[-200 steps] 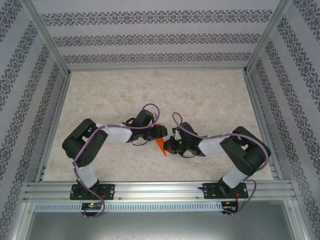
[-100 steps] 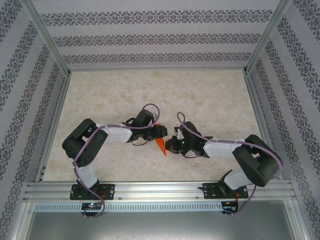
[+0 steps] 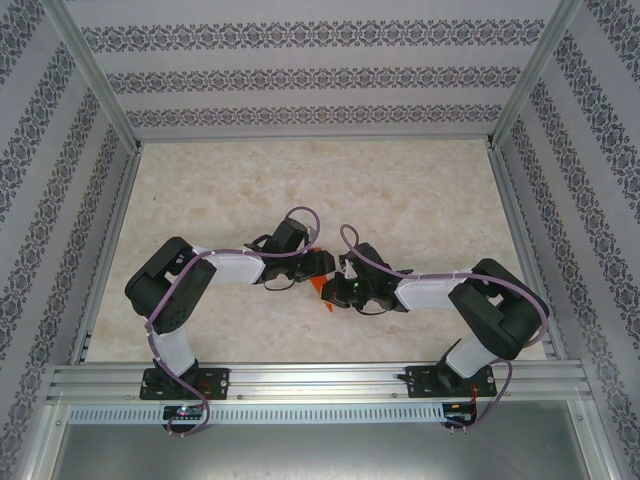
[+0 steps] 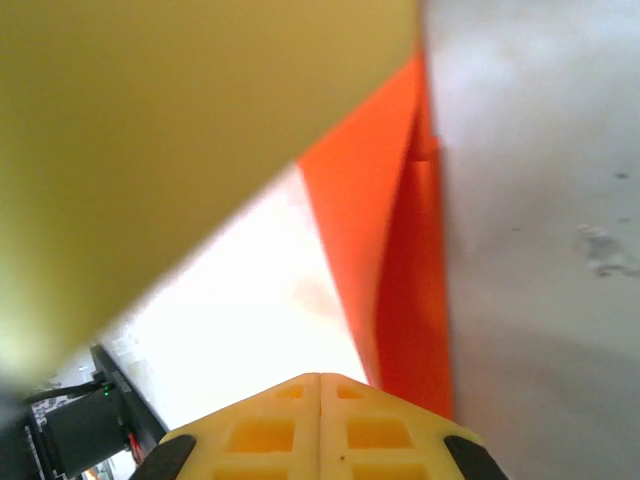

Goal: Fold a paper plane with a square sheet of paper (pick it up from the middle)
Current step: Fold the wing for the fifth time at the center of the table.

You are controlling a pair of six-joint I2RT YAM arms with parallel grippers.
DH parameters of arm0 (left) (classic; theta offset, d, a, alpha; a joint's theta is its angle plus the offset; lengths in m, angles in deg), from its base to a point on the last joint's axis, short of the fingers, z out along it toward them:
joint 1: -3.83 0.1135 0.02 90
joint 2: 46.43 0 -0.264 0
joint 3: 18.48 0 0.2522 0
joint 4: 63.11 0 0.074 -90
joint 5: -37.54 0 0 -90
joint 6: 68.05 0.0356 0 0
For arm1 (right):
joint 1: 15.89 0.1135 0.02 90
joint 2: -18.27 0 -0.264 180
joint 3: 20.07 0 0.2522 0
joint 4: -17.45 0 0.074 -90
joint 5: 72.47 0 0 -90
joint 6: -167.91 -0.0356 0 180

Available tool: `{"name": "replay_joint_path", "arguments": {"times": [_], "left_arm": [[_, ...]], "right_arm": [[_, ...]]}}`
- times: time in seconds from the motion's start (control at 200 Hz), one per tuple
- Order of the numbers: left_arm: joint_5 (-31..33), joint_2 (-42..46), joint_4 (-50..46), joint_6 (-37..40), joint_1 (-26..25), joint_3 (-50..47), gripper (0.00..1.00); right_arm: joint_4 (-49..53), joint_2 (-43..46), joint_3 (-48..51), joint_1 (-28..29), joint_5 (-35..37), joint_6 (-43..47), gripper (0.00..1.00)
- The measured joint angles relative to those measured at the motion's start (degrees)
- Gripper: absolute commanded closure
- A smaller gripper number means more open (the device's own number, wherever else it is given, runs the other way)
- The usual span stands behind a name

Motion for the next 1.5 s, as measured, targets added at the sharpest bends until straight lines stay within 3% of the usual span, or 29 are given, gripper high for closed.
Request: {"name": "replay_joint_path", "arguments": {"times": [0.53,1.009,1.499], "left_arm": [[0.02,-0.02,-0.09,0.00,0.00,0.04,0.45],[0.02,-0.09,-0.17,0.00,0.00,0.15,0.45],[-0.24,-0.68,-0.61,0.00,0.00,0.92,0.45]], "right_arm": [[-4.66,-0.17,4.66,-1.27,-0.81,0.26,0.95],[4.50,8.68,2.43,-1.27,-2.23,0.83,0.91],[-10.10,-1.01,2.23,1.20,5.99,-16.98,0.90]]}}
